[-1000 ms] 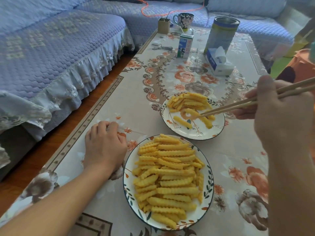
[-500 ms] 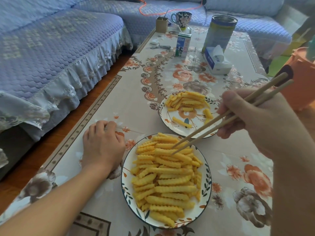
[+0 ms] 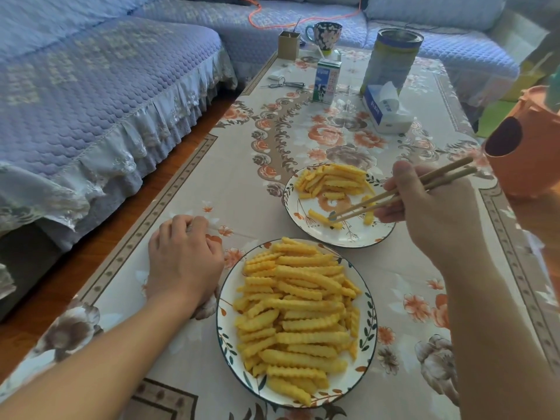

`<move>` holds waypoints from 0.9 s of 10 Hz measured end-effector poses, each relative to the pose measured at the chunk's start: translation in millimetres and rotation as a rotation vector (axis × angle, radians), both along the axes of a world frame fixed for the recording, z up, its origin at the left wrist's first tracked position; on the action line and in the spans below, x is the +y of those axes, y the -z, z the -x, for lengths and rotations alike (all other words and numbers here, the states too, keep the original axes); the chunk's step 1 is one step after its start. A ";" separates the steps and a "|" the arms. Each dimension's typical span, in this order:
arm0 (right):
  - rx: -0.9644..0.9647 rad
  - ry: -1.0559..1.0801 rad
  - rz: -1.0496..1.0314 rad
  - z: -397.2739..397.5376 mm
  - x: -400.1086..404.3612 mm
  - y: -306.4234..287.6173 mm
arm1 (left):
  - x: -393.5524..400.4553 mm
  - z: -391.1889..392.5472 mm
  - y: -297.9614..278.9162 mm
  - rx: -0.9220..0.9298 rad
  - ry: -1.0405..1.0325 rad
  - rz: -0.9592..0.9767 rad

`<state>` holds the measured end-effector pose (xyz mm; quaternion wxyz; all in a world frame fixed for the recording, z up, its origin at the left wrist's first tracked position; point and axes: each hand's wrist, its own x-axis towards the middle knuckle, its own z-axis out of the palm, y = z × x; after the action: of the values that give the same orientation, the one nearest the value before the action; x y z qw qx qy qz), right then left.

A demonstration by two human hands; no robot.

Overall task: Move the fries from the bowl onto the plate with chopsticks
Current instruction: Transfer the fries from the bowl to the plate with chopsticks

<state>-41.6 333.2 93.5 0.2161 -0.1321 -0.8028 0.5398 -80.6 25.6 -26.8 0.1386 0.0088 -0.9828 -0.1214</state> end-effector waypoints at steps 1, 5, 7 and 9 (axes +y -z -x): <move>0.008 0.016 0.016 -2.8 3.5 -7.2 | 0.1 0.7 0.7 0.005 -0.002 0.003; 0.015 -0.003 0.330 -45.7 -14.7 -40.1 | -2.9 1.4 0.4 -0.004 -0.001 0.021; -0.019 0.331 0.343 -140.8 -5.0 -36.0 | -0.4 -1.7 -3.2 -0.037 -0.006 0.028; -0.006 0.496 0.399 -189.5 -34.0 -18.3 | -0.6 -5.9 -9.1 -0.078 -0.006 0.012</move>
<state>147.9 299.2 111.9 0.3086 -0.3654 -0.6249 0.6170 -74.7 24.9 -17.7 0.1007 0.0155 -0.9881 -0.1149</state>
